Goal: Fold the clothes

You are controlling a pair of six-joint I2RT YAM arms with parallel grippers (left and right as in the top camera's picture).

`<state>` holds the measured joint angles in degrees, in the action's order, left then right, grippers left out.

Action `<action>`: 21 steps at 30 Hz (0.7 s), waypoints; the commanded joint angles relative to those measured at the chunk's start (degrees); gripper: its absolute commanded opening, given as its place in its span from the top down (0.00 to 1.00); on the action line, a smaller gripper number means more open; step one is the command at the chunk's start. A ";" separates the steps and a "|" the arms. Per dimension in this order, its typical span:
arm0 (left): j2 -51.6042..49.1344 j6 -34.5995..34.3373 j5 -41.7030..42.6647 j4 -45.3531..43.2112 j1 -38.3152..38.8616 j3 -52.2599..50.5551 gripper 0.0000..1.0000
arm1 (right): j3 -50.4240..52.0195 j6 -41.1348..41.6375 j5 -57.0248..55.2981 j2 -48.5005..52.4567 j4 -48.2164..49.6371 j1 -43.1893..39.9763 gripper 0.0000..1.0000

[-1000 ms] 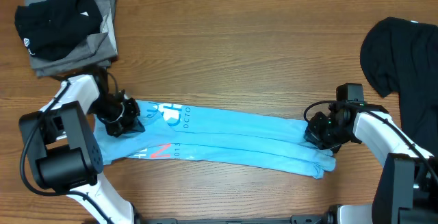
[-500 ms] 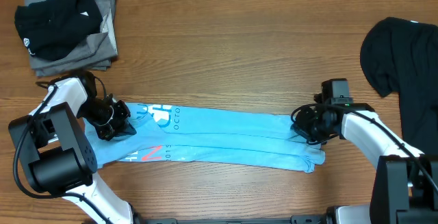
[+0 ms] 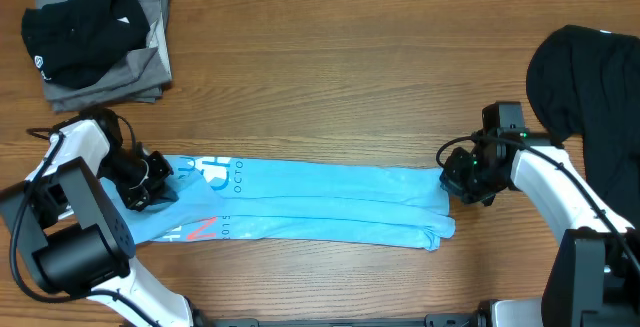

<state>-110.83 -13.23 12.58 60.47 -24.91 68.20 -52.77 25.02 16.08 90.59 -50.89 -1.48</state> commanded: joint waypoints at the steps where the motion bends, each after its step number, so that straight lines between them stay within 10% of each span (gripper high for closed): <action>1: 5.03 -0.24 -4.17 1.05 -0.57 0.44 0.93 | -4.68 -2.71 -0.59 0.09 -2.89 -0.15 0.82; 5: 9.92 -0.02 -4.00 2.86 -0.57 1.11 0.67 | -6.54 -2.80 -0.55 0.09 -6.32 -0.15 0.05; 9: 12.68 -0.02 -3.85 4.11 -0.57 1.11 0.30 | -6.49 -5.57 -0.66 0.09 -6.40 -0.17 0.00; 21: 21.09 9.46 10.54 7.76 -0.55 1.11 0.27 | -5.64 -5.75 -8.48 0.09 -4.24 -0.17 0.00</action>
<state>-93.89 -8.27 16.36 67.81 -25.19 68.29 -57.87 19.70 10.20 90.61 -55.46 -1.48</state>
